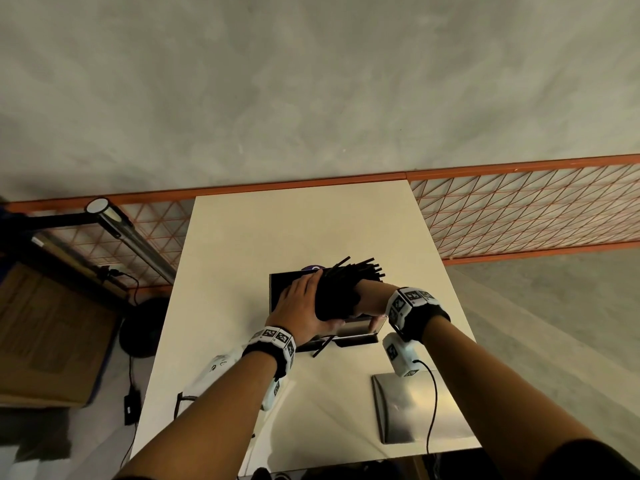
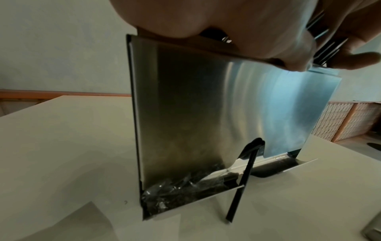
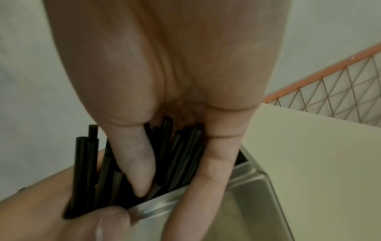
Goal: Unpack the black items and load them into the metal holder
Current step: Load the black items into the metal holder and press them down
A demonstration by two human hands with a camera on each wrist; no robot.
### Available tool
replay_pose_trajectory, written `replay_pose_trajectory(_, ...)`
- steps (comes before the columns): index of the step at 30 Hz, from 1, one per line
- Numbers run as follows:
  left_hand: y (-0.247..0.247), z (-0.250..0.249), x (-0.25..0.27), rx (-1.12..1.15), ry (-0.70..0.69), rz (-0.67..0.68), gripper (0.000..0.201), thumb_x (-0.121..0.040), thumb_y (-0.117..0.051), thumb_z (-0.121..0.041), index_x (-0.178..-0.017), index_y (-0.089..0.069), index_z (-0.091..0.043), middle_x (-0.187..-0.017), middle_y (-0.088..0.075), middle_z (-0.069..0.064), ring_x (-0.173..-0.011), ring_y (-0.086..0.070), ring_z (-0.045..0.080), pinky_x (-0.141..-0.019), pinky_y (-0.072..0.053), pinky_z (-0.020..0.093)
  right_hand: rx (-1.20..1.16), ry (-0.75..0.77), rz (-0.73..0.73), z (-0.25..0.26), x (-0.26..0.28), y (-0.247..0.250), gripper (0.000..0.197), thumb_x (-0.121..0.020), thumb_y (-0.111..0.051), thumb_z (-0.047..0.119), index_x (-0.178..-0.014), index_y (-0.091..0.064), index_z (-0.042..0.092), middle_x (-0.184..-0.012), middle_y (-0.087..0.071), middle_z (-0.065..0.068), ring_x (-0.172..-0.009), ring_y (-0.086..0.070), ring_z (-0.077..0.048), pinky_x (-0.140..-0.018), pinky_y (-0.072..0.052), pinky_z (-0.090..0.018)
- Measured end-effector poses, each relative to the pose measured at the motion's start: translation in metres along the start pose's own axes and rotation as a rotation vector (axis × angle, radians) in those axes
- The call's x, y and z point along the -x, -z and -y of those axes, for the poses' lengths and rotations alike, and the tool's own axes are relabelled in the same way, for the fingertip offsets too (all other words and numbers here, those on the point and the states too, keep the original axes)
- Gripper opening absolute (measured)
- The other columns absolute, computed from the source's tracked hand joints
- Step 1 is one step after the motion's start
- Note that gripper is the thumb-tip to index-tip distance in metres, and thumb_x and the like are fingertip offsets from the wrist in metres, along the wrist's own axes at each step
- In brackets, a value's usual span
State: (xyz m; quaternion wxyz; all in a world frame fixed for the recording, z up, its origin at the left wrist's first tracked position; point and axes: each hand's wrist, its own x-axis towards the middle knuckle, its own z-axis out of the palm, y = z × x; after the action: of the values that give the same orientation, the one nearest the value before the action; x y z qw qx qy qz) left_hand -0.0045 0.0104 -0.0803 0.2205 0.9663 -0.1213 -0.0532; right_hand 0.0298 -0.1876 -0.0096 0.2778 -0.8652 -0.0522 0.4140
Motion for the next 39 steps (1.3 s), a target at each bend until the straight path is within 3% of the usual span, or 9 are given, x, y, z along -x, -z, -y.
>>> replay_pose_trajectory(4, 0.001, 0.0, 0.0, 0.011, 0.0, 0.004, 0.12, -0.064, -0.062, -0.083, -0.159, -0.016, -0.025, -0.155, -0.035, -0.003, -0.143, -0.033, 0.018, -0.117, -0.033, 0.045, -0.039, 0.076, -0.005, 0.0, -0.001, 0.0, 0.031, -0.087, -0.068, 0.006, -0.117, -0.063, 0.009, -0.109, -0.07, -0.008, -0.059, -0.073, -0.021, -0.056, -0.057, -0.028)
replay_pose_trajectory(10, 0.004, -0.003, 0.001, 0.03, -0.004, -0.013, 0.117, -0.066, -0.065, -0.078, -0.158, -0.02, -0.023, -0.153, -0.038, -0.004, -0.142, -0.034, 0.018, -0.118, -0.032, 0.043, -0.188, 0.2, -0.12, -0.008, 0.002, 0.001, 0.022, -0.084, -0.057, -0.01, -0.089, -0.068, 0.008, -0.075, -0.072, -0.003, -0.07, -0.074, -0.024, -0.061, -0.058, -0.031)
replay_pose_trajectory(13, 0.004, -0.004, 0.001, 0.046, -0.018, -0.021, 0.115, -0.066, -0.066, -0.077, -0.157, -0.021, -0.024, -0.153, -0.039, -0.004, -0.142, -0.035, 0.018, -0.118, -0.032, 0.043, -0.333, 0.235, -0.142, -0.017, 0.007, 0.006, 0.017, -0.082, -0.059, -0.01, -0.094, -0.069, -0.004, -0.085, -0.072, -0.019, -0.08, -0.074, -0.033, -0.077, -0.061, -0.045)
replay_pose_trajectory(18, 0.005, -0.002, 0.001, 0.097, -0.016, -0.049, 0.108, -0.069, -0.07, -0.075, -0.155, -0.027, -0.025, -0.15, -0.045, -0.004, -0.139, -0.04, 0.018, -0.117, -0.034, 0.043, -0.751, 0.2, -0.107, -0.016, 0.021, 0.009, 0.018, -0.088, -0.053, -0.019, -0.104, -0.061, -0.019, -0.096, -0.066, -0.025, -0.079, -0.07, -0.034, -0.069, -0.062, -0.035)
replay_pose_trajectory(22, 0.001, -0.006, -0.005, 0.141, 0.021, -0.097, 0.092, -0.076, -0.08, -0.052, -0.152, -0.035, -0.025, -0.145, -0.051, -0.002, -0.135, -0.047, 0.02, -0.114, -0.038, 0.042, -0.847, 0.175, -0.144, -0.003, 0.015, -0.005, 0.018, -0.093, -0.052, -0.007, -0.104, -0.06, -0.018, -0.09, -0.065, -0.027, -0.073, -0.066, -0.038, -0.07, -0.061, -0.043)
replay_pose_trajectory(25, -0.001, -0.008, -0.006, 0.126, 0.027, -0.108, 0.083, -0.081, -0.079, -0.036, -0.152, -0.037, -0.025, -0.144, -0.054, -0.001, -0.133, -0.05, 0.023, -0.11, -0.041, 0.044, -0.732, 0.146, -0.347, 0.006, 0.007, -0.022, 0.021, -0.097, -0.054, 0.015, -0.096, -0.067, -0.001, -0.082, -0.071, -0.021, -0.064, -0.069, -0.037, -0.07, -0.061, -0.051)
replay_pose_trajectory(28, 0.001, -0.007, -0.006, 0.131, 0.042, -0.123, 0.077, -0.085, -0.077, -0.029, -0.151, -0.038, -0.027, -0.14, -0.057, 0.0, -0.129, -0.054, 0.025, -0.106, -0.046, 0.046, -0.487, 0.137, -0.677, 0.008, 0.009, -0.028, 0.028, -0.095, -0.053, 0.041, -0.089, -0.062, 0.015, -0.081, -0.07, -0.007, -0.069, -0.068, -0.027, -0.067, -0.058, -0.042)
replay_pose_trajectory(31, 0.002, -0.007, -0.007, 0.136, 0.068, -0.14, 0.073, -0.088, -0.074, -0.028, -0.151, -0.038, -0.03, -0.137, -0.058, 0.0, -0.125, -0.055, 0.025, -0.103, -0.049, 0.046, -0.387, 0.134, -0.828, 0.002, 0.015, -0.024, 0.029, -0.095, -0.051, 0.04, -0.091, -0.06, 0.013, -0.086, -0.067, -0.007, -0.079, -0.061, -0.026, -0.072, -0.051, -0.039)
replay_pose_trajectory(39, 0.001, -0.006, -0.009, 0.138, 0.088, -0.109, 0.073, -0.088, -0.074, -0.024, -0.151, -0.037, -0.034, -0.137, -0.057, -0.002, -0.127, -0.053, 0.024, -0.105, -0.047, 0.047, 0.315, 0.368, -0.325, -0.01, 0.014, -0.023, 0.022, -0.084, -0.054, 0.016, -0.082, -0.074, 0.007, -0.083, -0.073, -0.009, -0.081, -0.068, -0.032, -0.075, -0.054, -0.039)
